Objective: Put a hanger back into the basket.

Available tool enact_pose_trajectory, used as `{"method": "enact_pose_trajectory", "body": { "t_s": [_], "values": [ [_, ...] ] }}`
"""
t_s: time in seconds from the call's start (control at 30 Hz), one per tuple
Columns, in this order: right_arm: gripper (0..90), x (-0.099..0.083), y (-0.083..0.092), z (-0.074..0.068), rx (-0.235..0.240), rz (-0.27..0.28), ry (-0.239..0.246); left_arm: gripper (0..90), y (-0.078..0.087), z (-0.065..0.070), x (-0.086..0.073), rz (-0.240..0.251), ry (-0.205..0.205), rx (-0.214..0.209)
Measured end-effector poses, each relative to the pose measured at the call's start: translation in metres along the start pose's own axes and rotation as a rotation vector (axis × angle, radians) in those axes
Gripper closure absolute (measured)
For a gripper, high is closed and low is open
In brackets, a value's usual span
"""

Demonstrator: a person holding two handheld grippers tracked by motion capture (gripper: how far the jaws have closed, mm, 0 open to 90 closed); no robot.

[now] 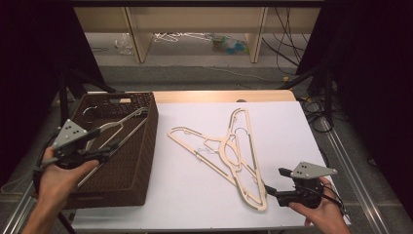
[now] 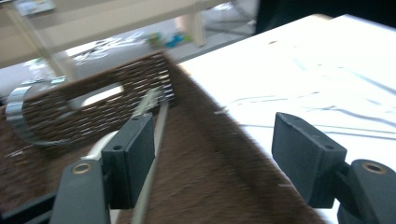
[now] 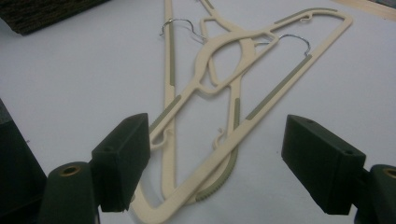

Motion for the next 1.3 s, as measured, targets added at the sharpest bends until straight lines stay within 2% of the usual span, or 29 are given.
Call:
{"method": "enact_pose_trajectory", "body": {
  "t_s": [0.07, 0.13, 0.17, 0.23, 0.27, 0.33, 0.4, 0.43, 0.47, 0.5, 0.57, 0.73, 0.8, 0.83, 0.87, 0.9, 0.93, 0.97, 1.03, 1.07, 1.1, 1.13, 1.2, 1.23, 1.27, 1.3],
  "values": [
    [24.8, 0.000, -0.001, -0.001, 0.004, -0.002, 0.001, 29.6, 0.000, 0.015, 0.001, 0.016, -0.018, -0.028],
    [24.8, -0.001, -0.001, -0.002, 0.006, -0.005, -0.004, 29.4, -0.004, 0.034, -0.004, 0.018, -0.045, -0.059],
    [24.8, -0.001, -0.001, -0.002, 0.005, -0.004, -0.006, 29.2, -0.005, 0.040, -0.007, 0.012, -0.046, -0.071],
    [24.8, -0.001, -0.001, -0.001, 0.007, -0.002, 0.002, 29.1, -0.006, 0.045, -0.009, 0.010, -0.059, -0.079],
    [24.8, -0.002, -0.001, 0.000, 0.001, -0.001, 0.001, 29.0, -0.008, 0.054, -0.013, 0.016, -0.049, -0.086],
    [24.8, -0.003, -0.002, 0.000, 0.006, -0.009, -0.005, 27.8, -0.009, 0.062, -0.016, 0.022, -0.062, -0.106],
    [24.8, -0.004, -0.002, -0.001, 0.011, -0.011, -0.012, 27.9, -0.011, 0.063, -0.019, 0.005, -0.071, -0.098],
    [24.8, -0.004, -0.003, 0.000, 0.010, -0.007, 0.000, 27.9, -0.011, 0.063, -0.019, 0.005, -0.071, -0.098],
    [24.7, -0.004, -0.003, 0.000, 0.010, -0.006, 0.000, 27.9, -0.011, 0.052, -0.019, -0.001, -0.075, -0.062],
    [24.7, -0.005, -0.003, 0.000, 0.008, -0.009, -0.005, 27.8, -0.011, 0.052, -0.019, -0.001, -0.075, -0.062],
    [24.7, -0.005, -0.003, 0.000, 0.013, -0.009, 0.000, 27.2, -0.009, 0.042, -0.017, 0.008, -0.037, -0.052],
    [24.7, -0.005, -0.003, 0.001, 0.008, -0.006, -0.001, 27.6, -0.005, 0.040, -0.019, 0.004, -0.037, -0.057],
    [24.7, -0.005, -0.003, 0.000, 0.009, -0.009, -0.005, 45.0, -0.004, 0.035, -0.020, -0.004, -0.045, -0.074],
    [24.7, -0.004, -0.003, 0.000, 0.010, -0.009, 0.002, 44.6, -0.006, 0.030, -0.020, 0.003, -0.043, -0.063],
    [24.7, -0.004, -0.003, -0.001, 0.013, -0.010, 0.000, 47.5, -0.006, 0.012, -0.026, -0.033, -0.026, -0.019],
    [24.7, -0.004, -0.003, -0.001, 0.013, -0.010, 0.000, 54.3, -0.006, 0.012, -0.026, -0.033, -0.026, -0.019],
    [24.7, -0.004, -0.003, -0.002, 0.011, -0.015, -0.005, 54.3, -0.007, 0.004, -0.029, -0.039, -0.031, -0.008],
    [24.7, -0.003, -0.004, -0.002, 0.013, -0.008, 0.006, 68.2, -0.008, -0.012, -0.035, -0.061, -0.021, 0.000],
    [24.7, -0.004, -0.005, -0.002, 0.013, -0.014, -0.006, 80.3, -0.012, -0.031, -0.043, -0.093, -0.010, 0.041],
    [24.7, -0.004, -0.005, -0.002, 0.013, -0.014, -0.006, 85.6, -0.012, -0.031, -0.043, -0.093, -0.010, 0.041],
    [24.7, -0.004, -0.006, -0.002, 0.011, -0.014, -0.002, 89.3, -0.017, -0.047, -0.052, -0.123, 0.008, 0.066],
    [24.7, -0.004, -0.006, -0.002, 0.011, -0.014, -0.002, 89.6, -0.017, -0.047, -0.052, -0.123, 0.008, 0.066],
    [24.7, -0.004, -0.006, -0.001, 0.005, -0.021, 0.001, 89.6, -0.023, -0.060, -0.060, -0.160, 0.031, 0.073],
    [24.7, -0.003, -0.007, -0.002, 0.013, -0.012, 0.003, 89.7, -0.027, -0.072, -0.067, -0.197, 0.025, 0.074],
    [24.7, -0.003, -0.007, -0.002, 0.014, -0.013, 0.003, 89.7, -0.031, -0.075, -0.069, -0.194, 0.043, 0.075],
    [24.7, -0.002, -0.008, -0.002, 0.013, -0.013, 0.003, 89.7, -0.031, -0.082, -0.074, -0.243, 0.002, 0.076]
  ]
}}
Point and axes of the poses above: each handheld gripper's, and its own axes: y roughly backward along the jaws, x roughly out of its top, z roughly to its right, the point moved 10 cm from there along -y, roughly forward along the jaws, and after that the axes turned 6 degrees about -y, right-handed, at the moved point
